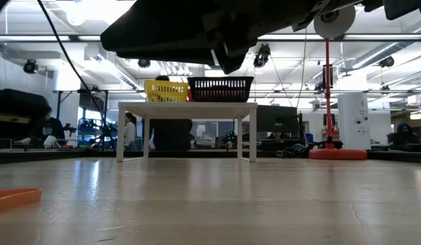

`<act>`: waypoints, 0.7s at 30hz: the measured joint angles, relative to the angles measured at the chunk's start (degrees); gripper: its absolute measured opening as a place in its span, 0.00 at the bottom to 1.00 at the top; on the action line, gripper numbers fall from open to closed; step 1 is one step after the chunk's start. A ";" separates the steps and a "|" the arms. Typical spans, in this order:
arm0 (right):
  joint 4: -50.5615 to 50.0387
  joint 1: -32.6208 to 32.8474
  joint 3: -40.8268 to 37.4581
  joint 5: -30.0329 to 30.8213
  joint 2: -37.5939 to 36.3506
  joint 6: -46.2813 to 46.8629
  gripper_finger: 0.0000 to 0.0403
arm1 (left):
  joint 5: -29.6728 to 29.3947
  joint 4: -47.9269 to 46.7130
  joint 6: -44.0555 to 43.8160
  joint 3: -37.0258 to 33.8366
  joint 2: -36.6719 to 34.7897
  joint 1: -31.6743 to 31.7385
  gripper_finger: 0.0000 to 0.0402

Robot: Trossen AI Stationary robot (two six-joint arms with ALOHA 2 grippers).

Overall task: Pick & Place Office Desk Supplies
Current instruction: Put the red rubber band into the black bin on the shelf

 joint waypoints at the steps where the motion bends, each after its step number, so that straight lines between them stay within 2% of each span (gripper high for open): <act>1: 0.00 0.00 0.00 0.00 0.00 0.00 0.19 | 0.94 -0.07 -0.01 0.06 0.01 0.46 0.04; 7: -0.83 0.31 -0.09 0.04 -1.84 -1.31 0.17 | 2.44 -4.39 1.28 2.88 -1.23 2.26 0.01; 15: -2.24 -0.42 0.02 0.01 -2.62 4.19 0.19 | -6.53 -6.57 5.16 10.08 -5.02 4.34 0.01; 21: -1.97 -3.15 0.02 -0.21 -2.54 9.60 0.27 | -7.29 -6.50 9.54 12.75 -5.10 6.55 0.01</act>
